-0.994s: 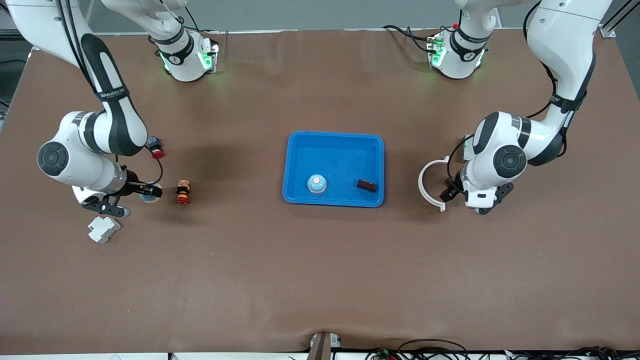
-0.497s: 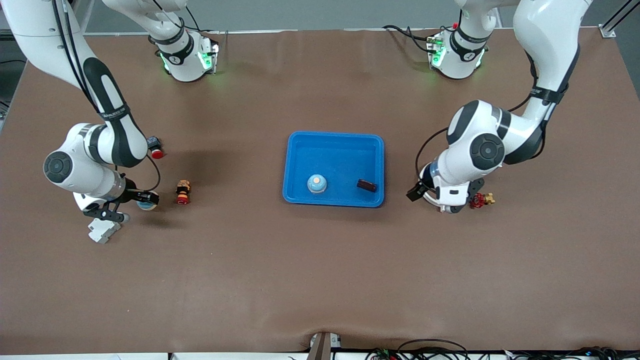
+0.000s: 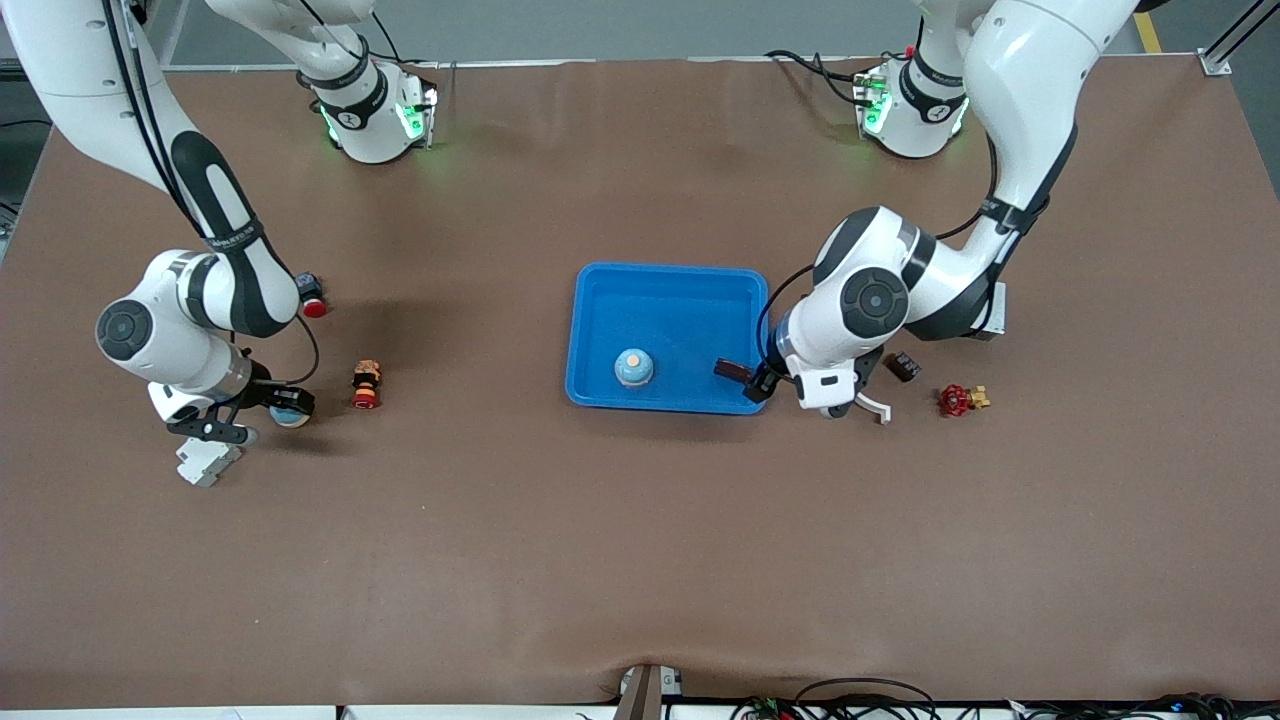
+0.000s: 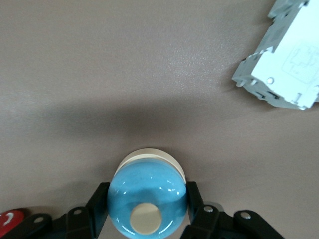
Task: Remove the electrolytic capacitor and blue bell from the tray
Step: 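Lower the bell by the white breaker while the left gripper reaches the tray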
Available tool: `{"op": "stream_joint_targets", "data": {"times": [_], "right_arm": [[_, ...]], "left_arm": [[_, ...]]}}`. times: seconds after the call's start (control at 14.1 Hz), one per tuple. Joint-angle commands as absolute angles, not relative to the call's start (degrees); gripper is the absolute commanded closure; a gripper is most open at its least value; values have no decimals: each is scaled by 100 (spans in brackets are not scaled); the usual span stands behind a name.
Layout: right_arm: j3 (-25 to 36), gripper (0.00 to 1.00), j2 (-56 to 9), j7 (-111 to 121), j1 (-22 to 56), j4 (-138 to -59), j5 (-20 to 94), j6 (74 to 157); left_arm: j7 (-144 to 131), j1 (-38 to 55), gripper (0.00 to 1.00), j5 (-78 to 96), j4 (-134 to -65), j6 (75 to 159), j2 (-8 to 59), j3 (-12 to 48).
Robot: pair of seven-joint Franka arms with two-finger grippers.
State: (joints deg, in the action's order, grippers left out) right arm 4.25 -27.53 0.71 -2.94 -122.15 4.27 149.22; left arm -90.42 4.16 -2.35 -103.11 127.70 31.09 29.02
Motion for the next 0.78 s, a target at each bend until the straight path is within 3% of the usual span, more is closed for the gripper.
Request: {"op": "stream_joint_targets", "data": {"times": [0.0, 0.07, 0.14, 0.21, 0.43, 0.71], "right_arm": [[316, 100, -2769, 158, -422, -12252, 404, 15021], [316, 98, -2777, 132, -431, -12243, 404, 15021], [316, 12, -2786, 132, -448, -12234, 404, 15021], [316, 0, -2786, 132, -440, -12234, 404, 15021], [316, 0, -2795, 132, -439, -12243, 404, 15021], [334, 0, -2760, 167, -378, -12217, 369, 14933]], "left_arm": [[-9605, 738, 5, -333, -10178, 12823, 3322, 2822], [-9780, 738, 5, -404, -10178, 12823, 3340, 2821], [-9913, 747, 5, -456, -10186, 12841, 3392, 2821], [-9984, 756, 7, -518, -10178, 12850, 3471, 2821], [-10317, 835, 16, -702, -10186, 13085, 3682, 2804], [-10660, 905, 17, -983, -10187, 13315, 3964, 2804]]}}
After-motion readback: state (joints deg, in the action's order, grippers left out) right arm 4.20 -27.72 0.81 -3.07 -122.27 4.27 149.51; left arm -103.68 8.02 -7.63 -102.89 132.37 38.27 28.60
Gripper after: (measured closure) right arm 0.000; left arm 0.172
